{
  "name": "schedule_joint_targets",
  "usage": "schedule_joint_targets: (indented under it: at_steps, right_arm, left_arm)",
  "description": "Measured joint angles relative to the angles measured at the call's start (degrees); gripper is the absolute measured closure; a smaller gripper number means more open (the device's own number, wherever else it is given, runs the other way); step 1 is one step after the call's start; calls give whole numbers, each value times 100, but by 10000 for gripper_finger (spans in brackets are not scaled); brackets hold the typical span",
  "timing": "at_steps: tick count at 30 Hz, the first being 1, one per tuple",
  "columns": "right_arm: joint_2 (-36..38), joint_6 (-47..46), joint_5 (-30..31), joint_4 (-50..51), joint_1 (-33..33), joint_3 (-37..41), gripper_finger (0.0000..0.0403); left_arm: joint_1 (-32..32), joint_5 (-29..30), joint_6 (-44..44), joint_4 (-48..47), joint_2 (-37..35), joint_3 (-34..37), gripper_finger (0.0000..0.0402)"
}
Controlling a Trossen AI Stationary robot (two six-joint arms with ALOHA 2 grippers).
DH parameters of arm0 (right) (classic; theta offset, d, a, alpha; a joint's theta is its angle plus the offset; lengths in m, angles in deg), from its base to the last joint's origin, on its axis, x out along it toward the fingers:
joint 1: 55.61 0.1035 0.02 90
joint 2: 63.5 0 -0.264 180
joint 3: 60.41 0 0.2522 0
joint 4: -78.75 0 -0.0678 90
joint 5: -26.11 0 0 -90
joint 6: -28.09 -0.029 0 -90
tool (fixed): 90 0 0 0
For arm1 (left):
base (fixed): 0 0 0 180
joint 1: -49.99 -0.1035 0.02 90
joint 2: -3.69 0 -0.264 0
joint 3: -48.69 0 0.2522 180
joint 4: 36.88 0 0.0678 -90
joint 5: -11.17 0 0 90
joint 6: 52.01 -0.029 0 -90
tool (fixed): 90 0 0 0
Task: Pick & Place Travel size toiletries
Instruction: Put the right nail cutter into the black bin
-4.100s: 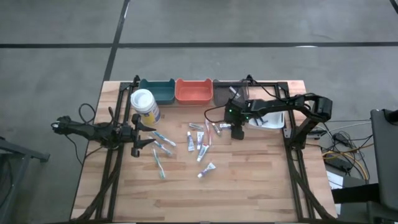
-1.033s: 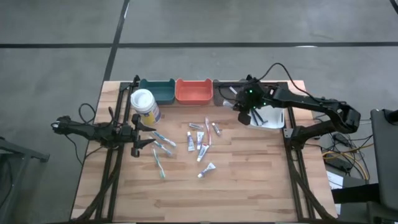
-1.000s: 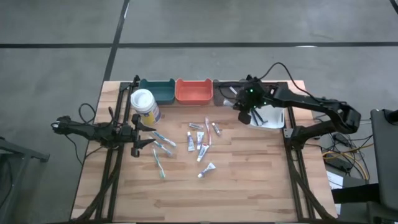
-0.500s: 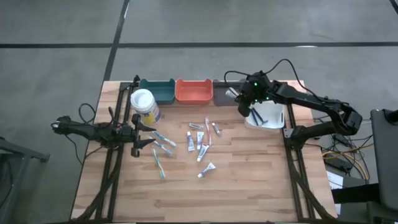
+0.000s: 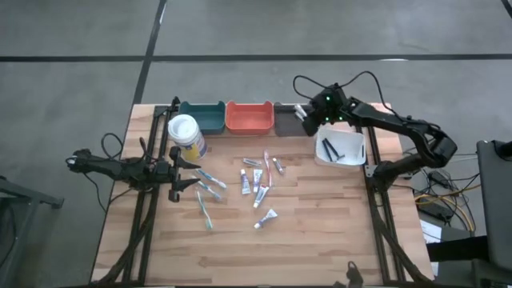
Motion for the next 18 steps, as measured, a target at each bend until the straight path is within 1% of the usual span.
schedule_joint_targets:
  at_steps: [9,14,18]
  right_arm:
    - [-756,-61,-2,-309,-433,0,342]
    - [-1014,-145,0,-421,-481,0,327]
    - [-1110,-149,21,-446,-478,0,327]
  left_arm:
    - [0,0,0,-1,0,0,193]
    - [0,0,0,-2,0,0,193]
    - [0,0,2,0,0,0,193]
